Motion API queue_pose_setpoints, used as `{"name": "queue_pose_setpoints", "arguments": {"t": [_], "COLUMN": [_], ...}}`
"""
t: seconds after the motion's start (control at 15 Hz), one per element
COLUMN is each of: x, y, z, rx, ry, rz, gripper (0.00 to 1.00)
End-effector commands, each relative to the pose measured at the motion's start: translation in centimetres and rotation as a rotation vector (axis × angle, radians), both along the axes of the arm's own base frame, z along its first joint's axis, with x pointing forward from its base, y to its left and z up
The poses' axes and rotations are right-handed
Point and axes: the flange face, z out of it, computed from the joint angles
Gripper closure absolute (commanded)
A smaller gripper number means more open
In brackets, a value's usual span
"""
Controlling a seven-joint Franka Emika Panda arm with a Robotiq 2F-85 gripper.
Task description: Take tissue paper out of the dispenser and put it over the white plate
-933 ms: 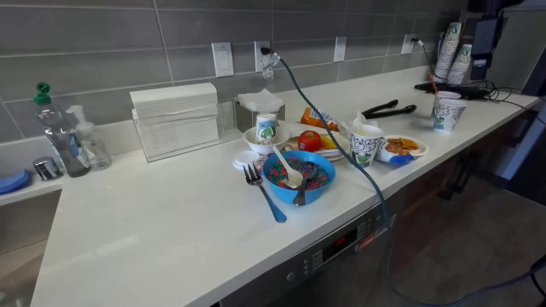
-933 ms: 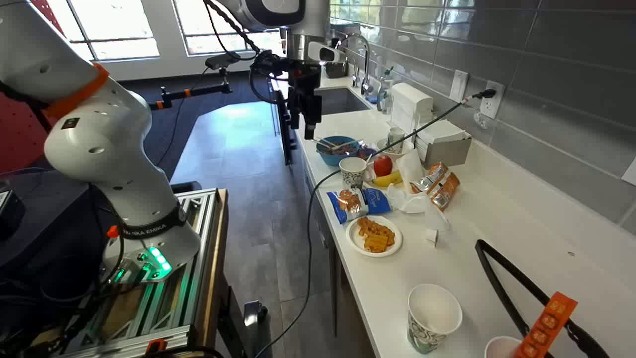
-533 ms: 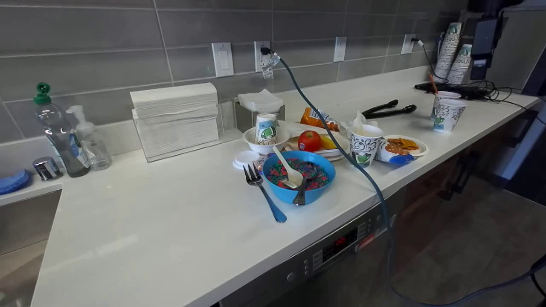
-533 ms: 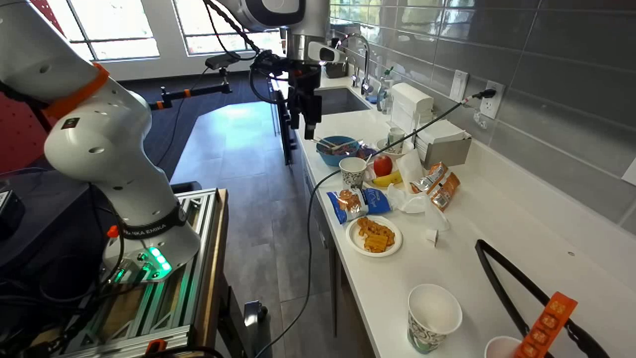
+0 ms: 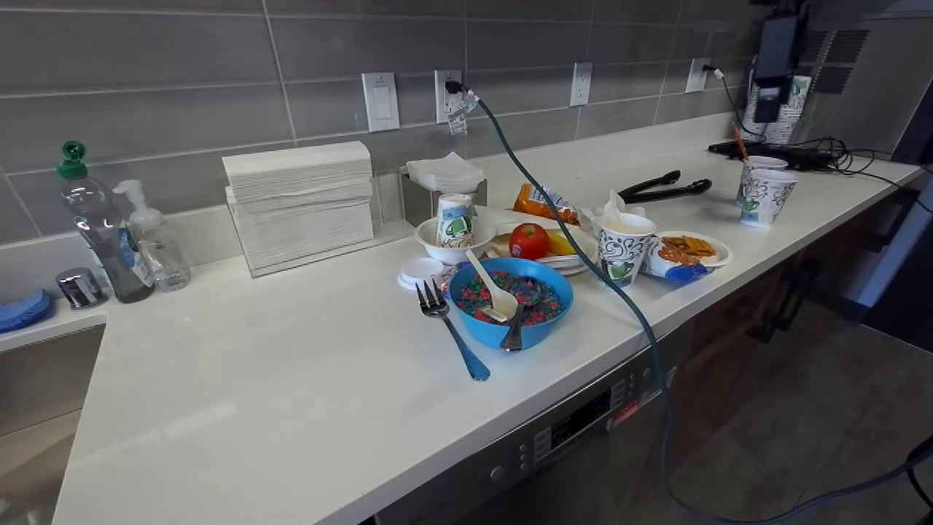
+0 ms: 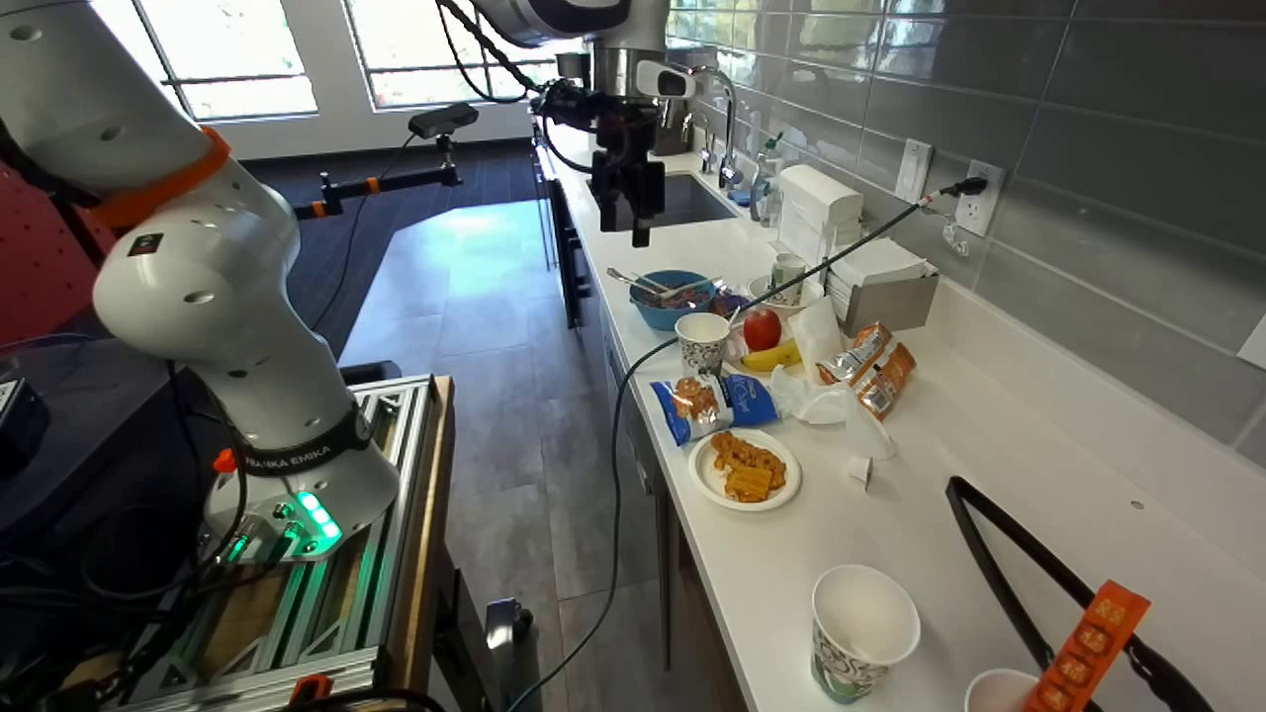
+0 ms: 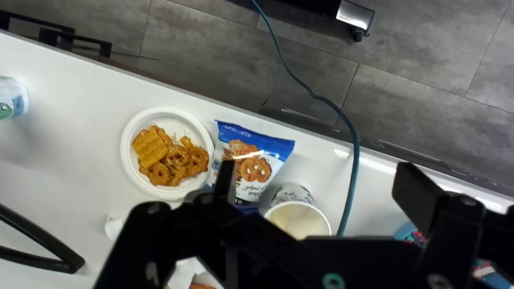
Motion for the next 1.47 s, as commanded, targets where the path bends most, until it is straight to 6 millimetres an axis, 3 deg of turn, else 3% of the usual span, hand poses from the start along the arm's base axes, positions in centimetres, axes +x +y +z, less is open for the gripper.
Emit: {"name": "queue_pose_setpoints", "arguments": {"t": [0.0, 0.33, 0.53, 0.93, 1.2, 1.4], "x": [6.1, 14.1, 17.1, 19.8, 21.5, 22.4], "y": [3.5, 5.4, 8.2, 14.4, 16.6, 19.2], "z": [0.0, -0.2, -1.0, -4.6, -7.2, -7.7], "rx": [0.018, 0.113, 0.234, 0.307, 0.143, 0.072], "ry": [-0.001, -0.092, -0.257, -0.577, -0.591, -0.571], "rz": [-0.060, -0.332, -0.329, -0.307, -0.473, -0.596], "gripper": [0.00, 0.00, 0.00, 0.00, 0.00, 0.00]}}
